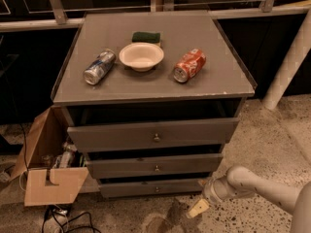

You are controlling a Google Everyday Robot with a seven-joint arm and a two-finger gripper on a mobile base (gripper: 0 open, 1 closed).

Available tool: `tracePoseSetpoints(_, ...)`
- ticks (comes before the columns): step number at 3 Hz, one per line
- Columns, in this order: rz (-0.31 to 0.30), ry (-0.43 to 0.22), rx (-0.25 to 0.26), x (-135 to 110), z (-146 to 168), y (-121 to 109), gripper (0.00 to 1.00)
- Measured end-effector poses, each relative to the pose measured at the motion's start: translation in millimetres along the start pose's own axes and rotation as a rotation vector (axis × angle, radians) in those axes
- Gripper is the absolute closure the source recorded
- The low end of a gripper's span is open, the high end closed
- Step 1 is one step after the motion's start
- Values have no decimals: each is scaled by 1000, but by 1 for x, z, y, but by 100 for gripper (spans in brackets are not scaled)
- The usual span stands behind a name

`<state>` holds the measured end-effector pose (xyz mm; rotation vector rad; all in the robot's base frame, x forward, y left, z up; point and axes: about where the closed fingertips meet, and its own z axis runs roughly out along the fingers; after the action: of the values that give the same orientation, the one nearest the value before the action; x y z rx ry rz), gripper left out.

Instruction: Open bottom drawer

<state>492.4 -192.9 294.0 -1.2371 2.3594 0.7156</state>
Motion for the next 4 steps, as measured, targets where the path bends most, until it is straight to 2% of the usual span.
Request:
tracePoseSetpoints(1,-1,0,3,0,1,0,0)
tracePoseSetpoints(2,0,-11,-10,-5,38,-10,0)
tracePoseSetpoints(4,-8,-24,-23,-4,45,-8,0)
